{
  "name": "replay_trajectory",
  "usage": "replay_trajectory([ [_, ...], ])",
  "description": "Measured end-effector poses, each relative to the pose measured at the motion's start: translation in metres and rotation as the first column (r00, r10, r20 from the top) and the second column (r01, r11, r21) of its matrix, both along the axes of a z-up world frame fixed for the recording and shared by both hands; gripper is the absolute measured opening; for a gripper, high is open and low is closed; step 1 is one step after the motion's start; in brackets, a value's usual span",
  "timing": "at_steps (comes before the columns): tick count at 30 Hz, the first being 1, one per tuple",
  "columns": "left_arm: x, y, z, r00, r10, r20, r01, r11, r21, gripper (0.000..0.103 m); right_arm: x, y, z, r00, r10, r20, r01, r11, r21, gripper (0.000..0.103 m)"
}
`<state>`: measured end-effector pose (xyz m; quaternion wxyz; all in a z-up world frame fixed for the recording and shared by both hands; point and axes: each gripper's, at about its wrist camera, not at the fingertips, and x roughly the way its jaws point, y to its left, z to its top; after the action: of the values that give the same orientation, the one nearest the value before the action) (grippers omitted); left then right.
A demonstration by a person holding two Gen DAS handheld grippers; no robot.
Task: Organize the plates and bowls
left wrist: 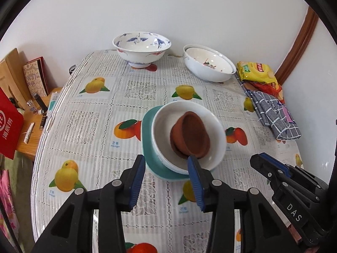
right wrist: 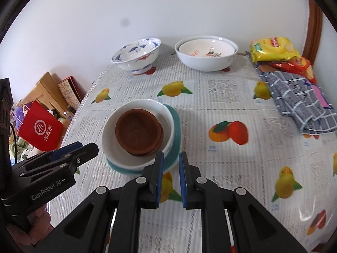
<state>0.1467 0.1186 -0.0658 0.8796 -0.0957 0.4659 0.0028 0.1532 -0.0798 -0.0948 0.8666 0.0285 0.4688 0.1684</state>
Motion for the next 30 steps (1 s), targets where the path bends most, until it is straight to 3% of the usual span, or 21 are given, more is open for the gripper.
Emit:
replay_trajectory([
  [5,-0.026,-0.022,0.022,0.997,-0.02,0.071,0.017,0.999,0.048,0.05,-0.027,-0.025,0.02,0.999,-0.035,0.035,0.035,0.999,0.016,0.034],
  [8,-0.042,-0.037,0.035,0.994,-0.036,0.106,0.029,0.997,0.065,0.052,-0.044,-0.041,0.03,0.997,-0.056,0.052,0.055,0.998,0.021,0.035],
  [20,-0.114,-0.098,0.064,0.962,-0.087,0.259,0.049,0.988,0.149,0.083,-0.117,-0.107,0.059,0.974,-0.185,0.128,0.194,0.979,-0.063,0.038],
  [22,-0.123,-0.104,0.066,0.958,-0.084,0.275,0.045,0.988,0.147,0.089,-0.129,-0.117,0.063,0.969,-0.198,0.146,0.209,0.976,-0.065,0.049],
  [24,-0.133,-0.109,0.068,0.952,-0.091,0.291,0.054,0.99,0.133,0.093,-0.142,-0.125,0.067,0.962,-0.211,0.172,0.225,0.972,-0.072,0.068],
  [30,-0.151,-0.124,0.07,0.951,-0.102,0.292,0.065,0.989,0.133,0.101,-0.172,-0.146,0.075,0.94,-0.255,0.225,0.282,0.954,-0.098,0.088],
])
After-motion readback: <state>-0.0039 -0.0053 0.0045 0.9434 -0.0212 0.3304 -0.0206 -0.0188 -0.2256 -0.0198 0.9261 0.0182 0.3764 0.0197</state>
